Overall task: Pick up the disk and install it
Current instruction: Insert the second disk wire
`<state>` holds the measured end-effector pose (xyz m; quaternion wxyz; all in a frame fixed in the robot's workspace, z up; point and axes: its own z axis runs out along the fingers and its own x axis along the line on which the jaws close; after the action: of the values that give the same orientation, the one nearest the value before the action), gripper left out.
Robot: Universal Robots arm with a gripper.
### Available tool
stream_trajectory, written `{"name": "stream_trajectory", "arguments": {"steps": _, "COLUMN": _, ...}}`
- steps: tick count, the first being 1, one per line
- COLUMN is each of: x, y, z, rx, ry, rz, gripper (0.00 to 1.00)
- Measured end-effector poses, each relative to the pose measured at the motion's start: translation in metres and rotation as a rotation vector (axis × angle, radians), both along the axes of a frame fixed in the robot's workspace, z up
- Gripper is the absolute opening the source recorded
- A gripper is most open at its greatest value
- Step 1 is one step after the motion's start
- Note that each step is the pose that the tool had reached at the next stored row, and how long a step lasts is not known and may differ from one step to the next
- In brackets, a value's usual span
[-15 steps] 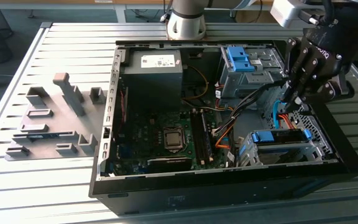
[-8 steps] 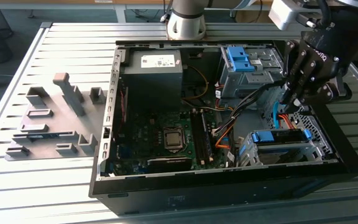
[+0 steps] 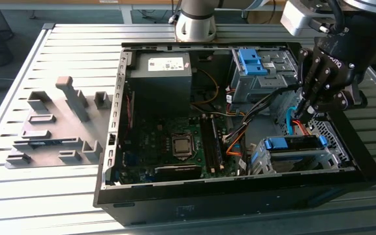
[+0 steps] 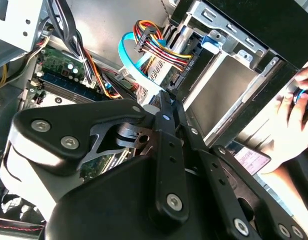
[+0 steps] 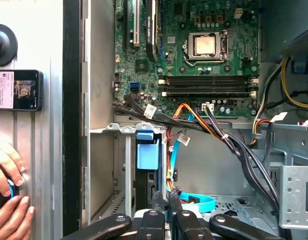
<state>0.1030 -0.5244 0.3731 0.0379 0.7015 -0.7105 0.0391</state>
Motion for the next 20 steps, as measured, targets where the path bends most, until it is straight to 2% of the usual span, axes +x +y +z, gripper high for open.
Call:
{"name": "stream_trajectory", "arguments": {"steps": 3, "x": -0.0001, "y": -0.0010, "z": -0.0003, "rx": 0.0021, "ry": -0.0001, "rz": 0.000, "gripper": 0.16}}
{"name": "stream_trajectory", "arguments": {"steps": 4, "x": -0.0001, "y": -0.0023, "z": -0.0006, "rx": 0.0096, "ry": -0.0001, "rz": 0.000, "gripper": 0.16}}
{"name": "stream_trajectory", "arguments": {"steps": 6, "x": 0.0000, "y": -0.0058, "z": -0.0014, "rx": 0.0316, "ry": -0.0001, "rz": 0.000, "gripper": 0.16}}
{"name": "stream_trajectory", "arguments": {"steps": 10, "x": 0.0000, "y": -0.0131, "z": -0.0026, "rx": 0.0823, "ry": -0.0001, "rz": 0.000, "gripper": 0.16}}
{"name": "stream_trajectory", "arguments": {"steps": 13, "x": 0.0000, "y": -0.0179, "z": -0.0033, "rx": 0.1262, "ry": -0.0001, "rz": 0.000, "gripper": 0.16}}
{"name": "stream_trajectory", "arguments": {"steps": 14, "x": 0.0000, "y": -0.0203, "z": -0.0039, "rx": 0.1370, "ry": -0.0002, "rz": 0.000, "gripper": 0.16}}
{"name": "stream_trajectory", "arguments": {"steps": 20, "x": 0.0000, "y": -0.0356, "z": -0.0104, "rx": 0.1570, "ry": -0.0001, "rz": 0.000, "gripper": 0.16}}
